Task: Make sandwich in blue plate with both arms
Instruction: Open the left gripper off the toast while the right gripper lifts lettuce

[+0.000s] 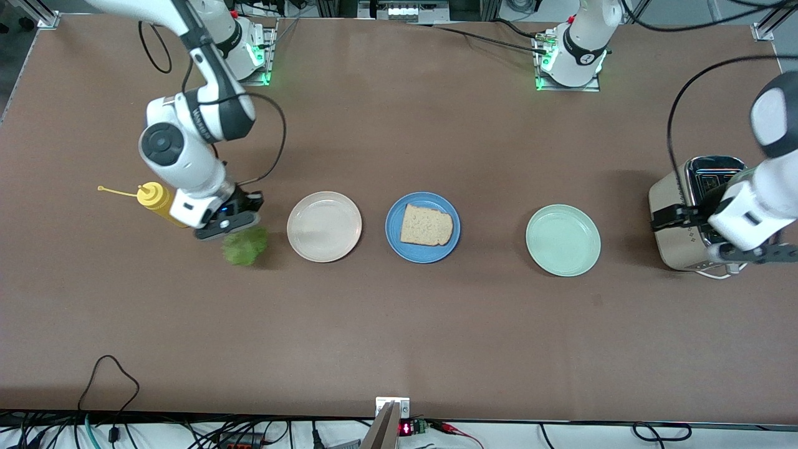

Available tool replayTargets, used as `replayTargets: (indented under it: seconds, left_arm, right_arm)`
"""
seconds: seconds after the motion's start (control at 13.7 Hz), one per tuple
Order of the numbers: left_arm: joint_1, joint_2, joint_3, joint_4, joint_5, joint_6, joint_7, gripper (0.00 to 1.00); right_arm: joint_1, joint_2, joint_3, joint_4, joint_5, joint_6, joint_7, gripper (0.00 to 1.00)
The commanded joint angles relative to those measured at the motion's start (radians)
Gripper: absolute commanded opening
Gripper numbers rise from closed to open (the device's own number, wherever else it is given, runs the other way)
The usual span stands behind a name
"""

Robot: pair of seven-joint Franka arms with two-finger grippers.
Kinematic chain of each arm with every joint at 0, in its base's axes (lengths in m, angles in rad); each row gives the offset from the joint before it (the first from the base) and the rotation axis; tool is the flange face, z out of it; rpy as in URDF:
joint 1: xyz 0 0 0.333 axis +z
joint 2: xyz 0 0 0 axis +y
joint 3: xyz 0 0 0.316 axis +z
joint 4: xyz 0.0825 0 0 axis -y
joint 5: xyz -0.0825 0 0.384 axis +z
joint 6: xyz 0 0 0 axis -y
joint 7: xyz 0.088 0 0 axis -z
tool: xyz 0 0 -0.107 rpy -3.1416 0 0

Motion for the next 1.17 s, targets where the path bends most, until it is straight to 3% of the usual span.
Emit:
replayTargets:
  seconds: [0.0,0.29,0.58,0.8,1.09]
  left_arm:
    - [-0.038,-0.099,0.044,-0.010,0.020,-0.048,0.001,1.00]
    - [-0.041,-0.198,0.029,-0.061,0.021,-0.110,-0.005,1.00]
    - [-0.038,-0.253,0.027,-0.145,0.021,-0.114,-0.019,1.00]
    - [-0.044,-0.251,0.027,-0.145,0.023,-0.119,-0.020,1.00]
    - [-0.048,-0.250,0.026,-0.145,0.023,-0.120,-0.020,1.00]
  right_arm:
    - [-0.017,0.009,0.081,0.047,0.000,-0.013,-0.167,0.00]
    - [0.059,0.093,0.142,0.155,-0.018,-0.010,-0.250,0.00]
    - [0.184,0.253,0.142,0.340,-0.107,-0.007,-0.296,0.00]
    - [0.280,0.372,0.139,0.471,-0.151,-0.001,-0.329,0.00]
    - [0.366,0.483,0.124,0.554,-0.205,0.056,-0.330,0.00]
